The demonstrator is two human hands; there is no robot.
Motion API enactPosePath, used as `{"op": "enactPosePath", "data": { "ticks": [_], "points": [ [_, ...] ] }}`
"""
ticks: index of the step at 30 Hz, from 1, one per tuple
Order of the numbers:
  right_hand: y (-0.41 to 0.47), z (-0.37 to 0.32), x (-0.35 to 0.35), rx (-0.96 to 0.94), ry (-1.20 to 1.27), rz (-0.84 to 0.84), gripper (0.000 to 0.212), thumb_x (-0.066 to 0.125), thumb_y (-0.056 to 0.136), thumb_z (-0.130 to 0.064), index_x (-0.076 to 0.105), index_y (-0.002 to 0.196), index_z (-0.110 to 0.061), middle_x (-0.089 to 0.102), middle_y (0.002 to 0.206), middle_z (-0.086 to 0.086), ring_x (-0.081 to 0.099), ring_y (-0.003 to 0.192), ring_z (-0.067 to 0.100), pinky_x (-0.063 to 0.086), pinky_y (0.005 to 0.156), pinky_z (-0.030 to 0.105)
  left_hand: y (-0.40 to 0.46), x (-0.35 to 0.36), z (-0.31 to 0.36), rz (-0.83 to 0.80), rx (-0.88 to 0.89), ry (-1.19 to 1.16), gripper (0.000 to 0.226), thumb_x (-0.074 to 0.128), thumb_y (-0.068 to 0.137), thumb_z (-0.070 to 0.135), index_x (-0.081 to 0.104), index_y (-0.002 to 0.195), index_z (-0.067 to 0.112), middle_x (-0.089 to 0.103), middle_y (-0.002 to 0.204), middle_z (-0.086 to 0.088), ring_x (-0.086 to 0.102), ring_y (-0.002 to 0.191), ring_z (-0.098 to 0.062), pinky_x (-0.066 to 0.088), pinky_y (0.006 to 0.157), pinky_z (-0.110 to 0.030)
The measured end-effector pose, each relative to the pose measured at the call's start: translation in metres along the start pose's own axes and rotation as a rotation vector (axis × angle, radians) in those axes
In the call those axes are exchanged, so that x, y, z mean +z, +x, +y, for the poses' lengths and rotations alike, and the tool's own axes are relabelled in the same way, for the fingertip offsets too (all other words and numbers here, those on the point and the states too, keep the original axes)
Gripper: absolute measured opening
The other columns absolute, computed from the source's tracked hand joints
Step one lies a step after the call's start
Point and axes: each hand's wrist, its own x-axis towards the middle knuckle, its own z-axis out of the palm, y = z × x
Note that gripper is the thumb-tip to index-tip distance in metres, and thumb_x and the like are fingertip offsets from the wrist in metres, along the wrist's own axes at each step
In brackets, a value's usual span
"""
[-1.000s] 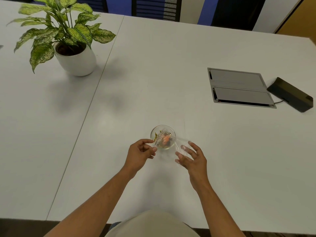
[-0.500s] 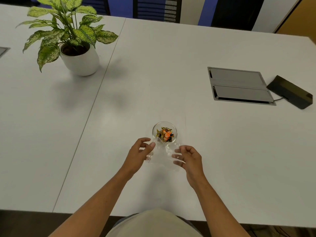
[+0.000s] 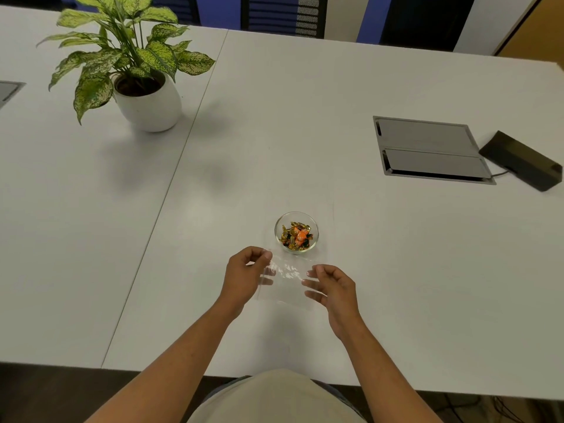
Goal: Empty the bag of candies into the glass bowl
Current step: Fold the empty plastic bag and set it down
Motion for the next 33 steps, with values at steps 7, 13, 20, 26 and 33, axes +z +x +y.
{"op": "enactPosePath", "data": {
  "ticks": [7,13,20,26,33],
  "points": [
    [0.003,-0.005,-0.007,-0.141,-0.178,-0.007,0.018,0.069,0.087,-0.019,0.069,0.106,-0.021,0.071,0.106,0.001,0.065,0.103,0.016,0.052,0.089,0.034,0.000,0.002,0.010,-0.101,0.100,0.245,0.014,0.066,0.090,0.022,0.072,0.093,0.010,0.067,0.081,-0.007,0.068,0.064,-0.018,0.057,0.053,-0.032],
    [0.004,-0.016,0.008,-0.215,-0.377,-0.219,0.011,0.066,0.090,-0.020,0.073,0.094,-0.013,0.076,0.092,0.006,0.070,0.091,0.021,0.058,0.083,0.035,-0.001,0.010,0.016,-0.275,0.170,0.460,0.018,0.073,0.084,0.025,0.074,0.099,0.014,0.072,0.073,-0.001,0.064,0.056,-0.003,0.045,0.049,-0.010],
    [0.004,-0.013,0.012,-0.158,-0.322,-0.167,0.013,0.062,0.092,-0.015,0.069,0.090,-0.005,0.073,0.083,0.009,0.071,0.077,0.020,0.059,0.069,0.030,-0.002,0.006,0.016,-0.283,0.144,0.435,0.021,0.078,0.079,0.031,0.073,0.096,0.020,0.072,0.079,0.004,0.064,0.065,-0.003,0.047,0.056,-0.013],
    [0.007,-0.008,0.010,-0.064,-0.156,-0.036,0.014,0.059,0.095,-0.014,0.066,0.096,-0.001,0.068,0.089,0.012,0.069,0.075,0.021,0.058,0.062,0.033,-0.002,-0.009,0.005,-0.279,0.001,0.271,0.019,0.076,0.082,0.020,0.070,0.097,0.010,0.072,0.087,-0.010,0.067,0.074,-0.013,0.054,0.063,-0.024],
    [0.009,-0.003,0.013,-0.003,-0.044,0.027,0.012,0.052,0.098,-0.009,0.061,0.096,-0.001,0.063,0.091,0.014,0.065,0.075,0.025,0.058,0.057,0.035,-0.003,-0.014,-0.002,-0.218,-0.101,0.105,0.009,0.071,0.084,0.006,0.069,0.090,-0.001,0.071,0.082,-0.008,0.068,0.075,-0.017,0.057,0.068,-0.027]
  ]
}}
